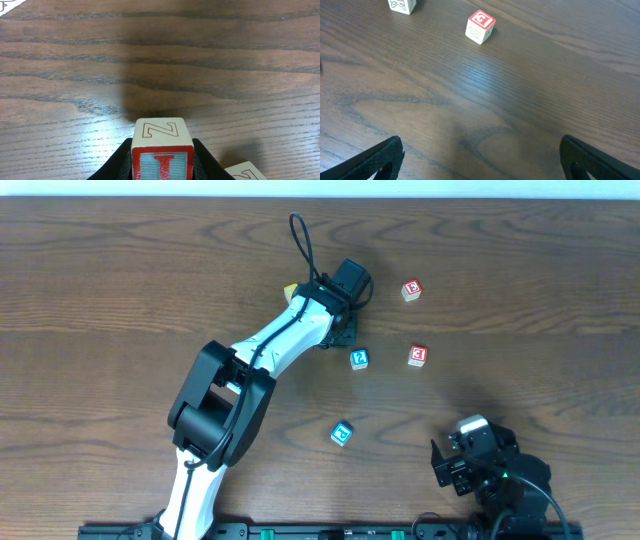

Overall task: Spell out Ai2
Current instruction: 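Carry the I block with left gripper toward the table center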

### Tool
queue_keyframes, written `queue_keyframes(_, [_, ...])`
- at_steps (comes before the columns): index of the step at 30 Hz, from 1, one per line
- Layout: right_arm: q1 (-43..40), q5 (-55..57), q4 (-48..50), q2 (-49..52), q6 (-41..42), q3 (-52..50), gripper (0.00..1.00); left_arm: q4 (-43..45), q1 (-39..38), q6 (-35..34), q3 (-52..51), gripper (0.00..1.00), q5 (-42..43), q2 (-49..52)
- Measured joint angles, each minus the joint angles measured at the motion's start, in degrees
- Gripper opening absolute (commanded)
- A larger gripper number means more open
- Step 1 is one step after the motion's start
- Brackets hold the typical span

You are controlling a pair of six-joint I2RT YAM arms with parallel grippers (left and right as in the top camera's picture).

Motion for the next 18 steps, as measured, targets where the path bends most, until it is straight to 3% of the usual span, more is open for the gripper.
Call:
queue_keyframes(5, [0.00,0.00,0.00,0.00,0.00,0.00,0.99,0.31,0.00,0.00,0.00,0.09,-0.02,0.72])
queue_keyframes(11, [0.00,0.00,0.00,0.00,0.00,-0.02,0.99,0.48,0.00,-0.02,0.00,0.16,-0.20,0.85])
queue_keyframes(18, [0.00,0.00,0.00,0.00,0.00,0.00,0.99,0.50,0.00,-0.22,0.02,0.43,-0.35,0.96])
